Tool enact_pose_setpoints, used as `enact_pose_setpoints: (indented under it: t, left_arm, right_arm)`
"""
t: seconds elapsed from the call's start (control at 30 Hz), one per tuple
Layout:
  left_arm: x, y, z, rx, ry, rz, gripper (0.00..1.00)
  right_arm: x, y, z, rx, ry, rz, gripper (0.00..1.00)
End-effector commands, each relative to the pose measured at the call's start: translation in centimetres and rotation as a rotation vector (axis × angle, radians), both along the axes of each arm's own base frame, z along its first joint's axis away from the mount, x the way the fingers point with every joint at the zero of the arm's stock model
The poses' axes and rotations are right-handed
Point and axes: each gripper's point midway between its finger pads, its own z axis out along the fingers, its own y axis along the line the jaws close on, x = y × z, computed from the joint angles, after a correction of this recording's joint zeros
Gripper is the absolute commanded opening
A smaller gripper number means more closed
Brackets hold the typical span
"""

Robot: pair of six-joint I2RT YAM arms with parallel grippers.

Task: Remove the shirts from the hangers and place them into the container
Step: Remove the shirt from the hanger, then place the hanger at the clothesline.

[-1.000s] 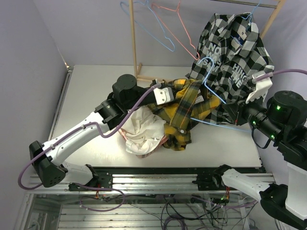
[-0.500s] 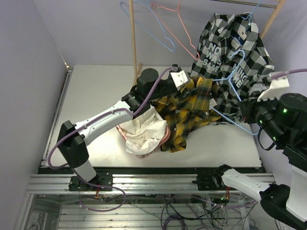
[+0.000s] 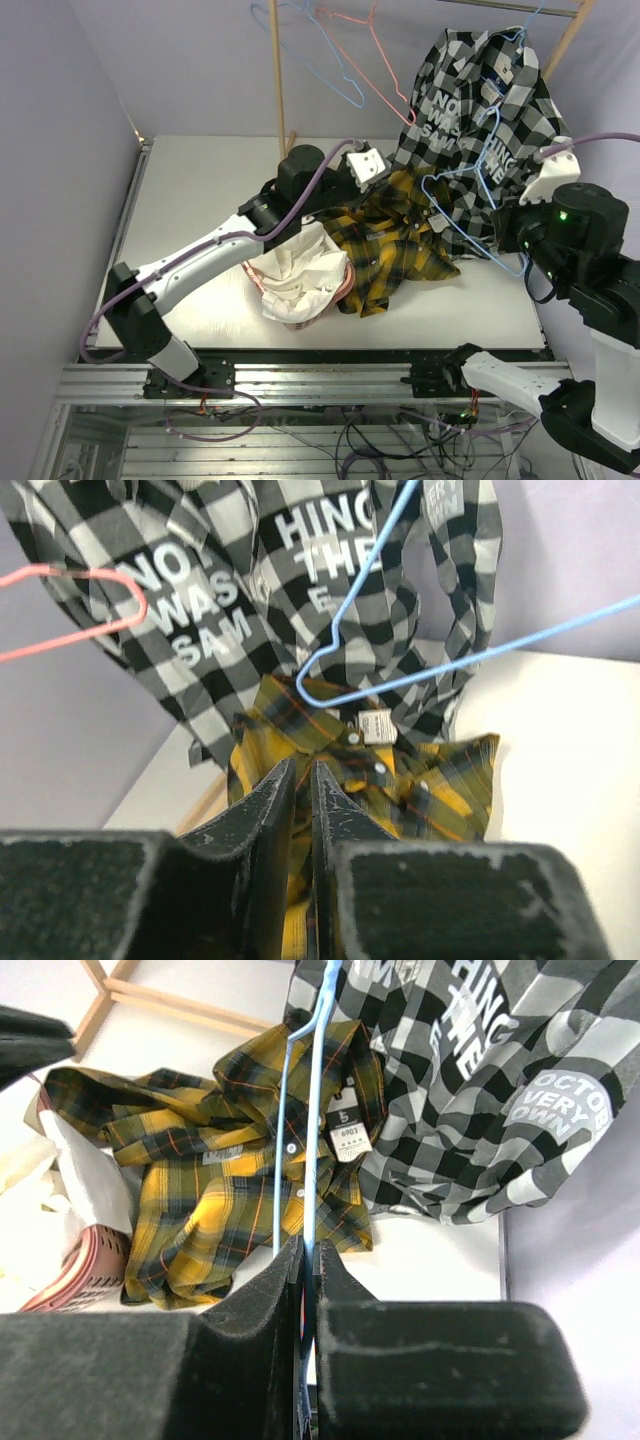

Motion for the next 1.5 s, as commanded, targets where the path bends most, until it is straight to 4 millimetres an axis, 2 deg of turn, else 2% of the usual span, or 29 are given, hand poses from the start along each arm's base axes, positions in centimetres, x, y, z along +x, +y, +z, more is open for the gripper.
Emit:
enact_pose_setpoints:
  t: [0.0,0.1,0.27,0.4,0.53,0.7,0.9,1.0,1.1,1.27,1.47]
  left_arm:
    - [-1.2,3.9,0.1,0.033,0.02,0.096,0.21]
    - [-1.4,6.5,-0.2,0.048,0.048,0.181,0.21]
    - [-1.2,11.8,-0.8,0.073,0.067,0.387,0.22]
    - [-0.7,17.3,-0.4,0.011,0.043,0.609,0.25]
    - [-0.8,21.0,-1.0,-0.034,0.053,0.73,0.26]
    - [-1.1,23.9,-2.7,0.002,0.072,0.818,0.26]
    - [-2.0,26.8,-4.0,-0.005,0.105,0.91,0.26]
    - [-2.9,27.9,-3.7,-0.028,0.1,0.915,0.26]
    - [-3.5,29.0,-3.9,-0.019,0.099,0.938,0.26]
    - [-4.5,30.6,-4.1,-0.043,0.101,0.966,0.25]
    - [-5.6,33.1,-3.8,-0.162,0.078,1.021,0.27]
  right_arm:
    - [1.0,0.6,0.4,0.017,-0.025,-0.003,0.0]
    - [2.1,0.7,1.0,0.007,-0.057,-0.017,0.0]
    - [5.0,1.3,1.7,-0.036,-0.141,-0.033,0.0]
    - [7.3,1.9,3.5,-0.045,-0.256,-0.046,0.0]
    - [9.2,2.6,6.2,-0.032,-0.388,-0.053,0.0]
    - [10.9,4.1,8.4,-0.059,-0.513,-0.002,0.0]
    - [14.7,5.7,9.0,-0.123,-0.556,0.017,0.0]
    - [17.6,4.9,8.8,-0.128,-0.548,0.004,0.0]
    - [19.5,3.7,9.2,-0.092,-0.568,0.005,0.0]
    - [21.4,3.6,10.2,-0.075,-0.602,0.06,0.0]
    - [22.1,4.3,11.3,-0.067,-0.612,0.093,0.0]
